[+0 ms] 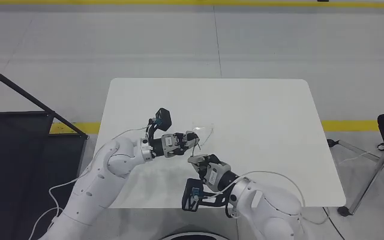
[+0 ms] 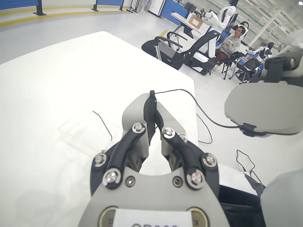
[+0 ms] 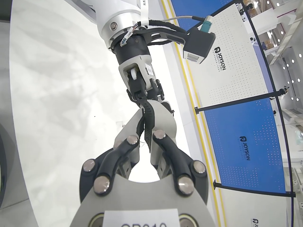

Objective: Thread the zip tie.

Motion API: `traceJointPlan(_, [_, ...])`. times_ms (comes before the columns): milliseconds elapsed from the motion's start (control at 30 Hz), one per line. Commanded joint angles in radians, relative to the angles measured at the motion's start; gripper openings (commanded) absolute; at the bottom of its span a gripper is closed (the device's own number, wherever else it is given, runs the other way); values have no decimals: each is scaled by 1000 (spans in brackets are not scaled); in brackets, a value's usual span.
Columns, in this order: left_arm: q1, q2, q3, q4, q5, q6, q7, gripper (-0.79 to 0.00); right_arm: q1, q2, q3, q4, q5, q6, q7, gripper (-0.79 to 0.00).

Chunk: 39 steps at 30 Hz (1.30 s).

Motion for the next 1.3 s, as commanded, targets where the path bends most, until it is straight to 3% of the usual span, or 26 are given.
traceJointPlan(0, [-1,0,1,-1,2,-1,0,-785,3,0,-4,0,2,-7,6,-785])
traceJointPlan(267, [0,3,3,-3,6,-6,0,-785,11,0,-11,3,13,-9,22,-785])
traceJointPlan(600, [-2,7,-11,-7,23,5,4,-785,-33,6,45,-52,29,89,-29,-785])
traceJointPlan(800, [9,11,-34,-52,89,79,20,-785,-39,17,108,-92,43,18,-54,-785])
traceJointPlan(1000, [25,9,-40,-119,185,247,28,-785,-14,20,139,-92,95,-39,-46,-785])
traceJointPlan(1267, [25,9,-40,-119,185,247,28,-785,-14,20,139,-92,95,-39,-46,-785])
